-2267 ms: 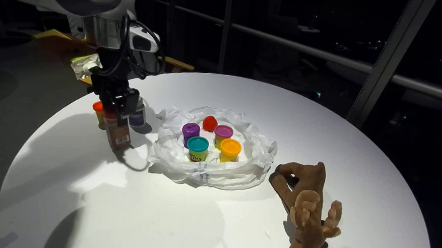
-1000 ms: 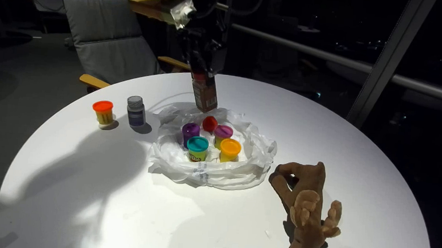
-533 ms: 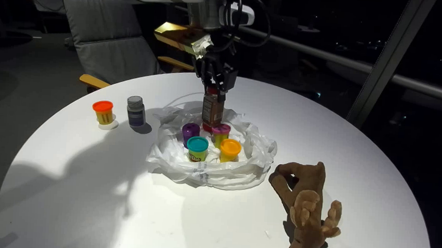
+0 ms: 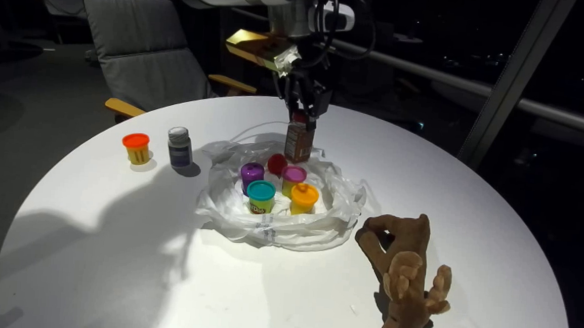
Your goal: Put the things on the table into the plastic bag
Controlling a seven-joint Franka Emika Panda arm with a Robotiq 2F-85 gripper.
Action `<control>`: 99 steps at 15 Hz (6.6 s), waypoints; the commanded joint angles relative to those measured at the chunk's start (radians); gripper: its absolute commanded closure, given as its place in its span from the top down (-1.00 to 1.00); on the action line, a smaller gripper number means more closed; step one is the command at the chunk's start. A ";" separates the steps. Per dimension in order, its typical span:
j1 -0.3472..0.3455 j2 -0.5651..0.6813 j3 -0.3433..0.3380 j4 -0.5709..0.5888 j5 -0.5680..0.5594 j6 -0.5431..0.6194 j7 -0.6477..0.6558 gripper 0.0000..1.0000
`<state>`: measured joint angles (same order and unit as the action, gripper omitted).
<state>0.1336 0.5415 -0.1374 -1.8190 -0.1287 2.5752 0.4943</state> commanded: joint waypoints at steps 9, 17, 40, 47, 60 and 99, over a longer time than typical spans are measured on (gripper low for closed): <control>-0.040 0.044 0.013 0.066 0.092 -0.011 -0.029 -0.48; -0.067 0.098 0.050 0.089 0.181 -0.018 -0.077 -0.48; 0.070 -0.070 0.223 0.000 0.192 -0.320 -0.093 1.00; 0.128 0.010 0.217 -0.029 0.168 -0.260 -0.114 1.00; 0.122 0.028 0.180 -0.040 0.156 -0.199 -0.119 -0.51; -0.010 -0.053 0.126 -0.079 0.139 -0.138 -0.146 0.89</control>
<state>0.1244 0.5703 -0.0329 -1.8570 -0.0201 2.4332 0.3808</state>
